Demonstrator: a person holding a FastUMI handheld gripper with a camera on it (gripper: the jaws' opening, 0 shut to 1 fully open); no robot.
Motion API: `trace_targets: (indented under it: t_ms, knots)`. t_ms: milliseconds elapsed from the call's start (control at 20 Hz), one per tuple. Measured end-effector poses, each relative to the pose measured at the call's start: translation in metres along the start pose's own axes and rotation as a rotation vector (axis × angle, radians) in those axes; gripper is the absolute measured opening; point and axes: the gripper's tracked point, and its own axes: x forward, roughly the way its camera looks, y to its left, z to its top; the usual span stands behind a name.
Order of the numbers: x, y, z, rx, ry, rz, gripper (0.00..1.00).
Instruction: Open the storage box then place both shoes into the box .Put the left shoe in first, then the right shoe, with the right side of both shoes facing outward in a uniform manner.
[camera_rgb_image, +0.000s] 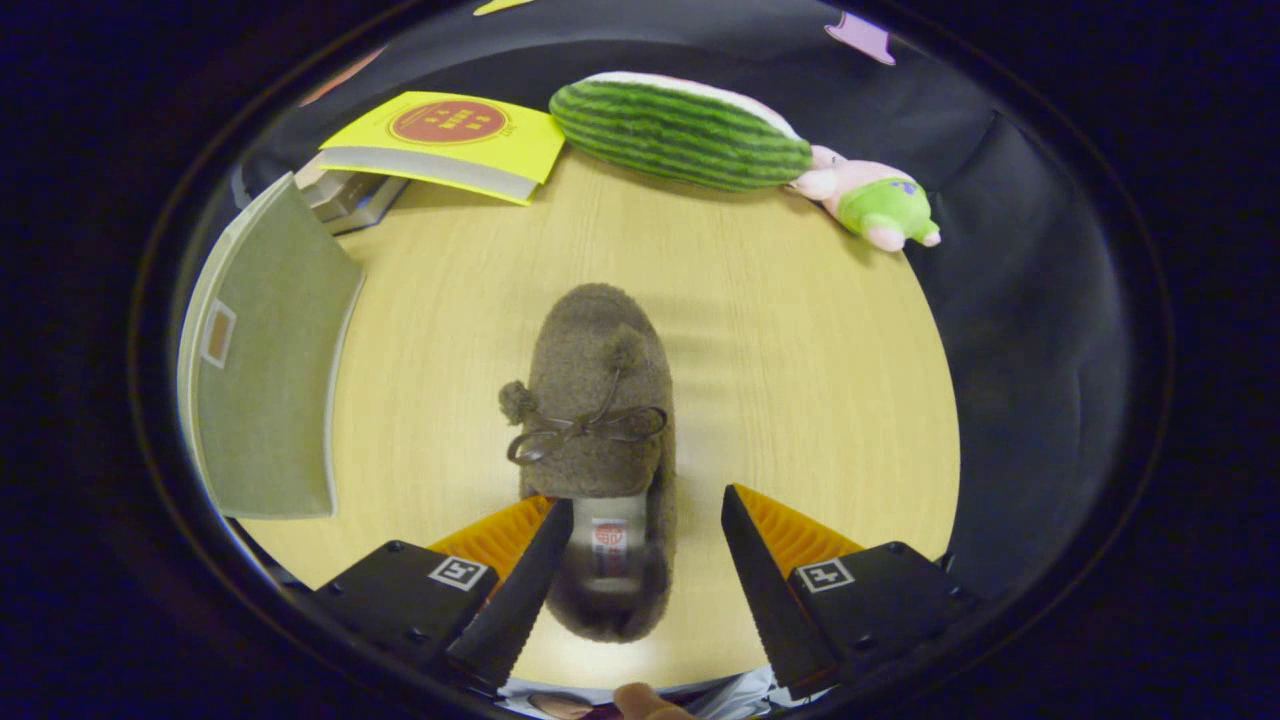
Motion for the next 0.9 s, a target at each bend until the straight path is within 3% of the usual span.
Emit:
trace_targets:
  t_ms: [150,250,350,450,550,750,900]
  knots:
    - [0.015,0.004,0.001,0.006,0.055,0.044,0.94]
    - [0.02,-0.002,0.01,0.002,0.032,0.02,0.88]
    - [0.021,-0.005,0.014,-0.008,0.006,-0.004,0.58]
    - [0.027,0.005,0.009,0.004,0.026,0.041,0.28]
    - [0.028,0.004,0.012,0.018,0.0,0.043,0.11]
    - [0.009,0.009,0.007,0.182,0.029,0.143,0.06]
    - [-0.017,-0.005,0.013,0.195,-0.008,0.143,0.06]
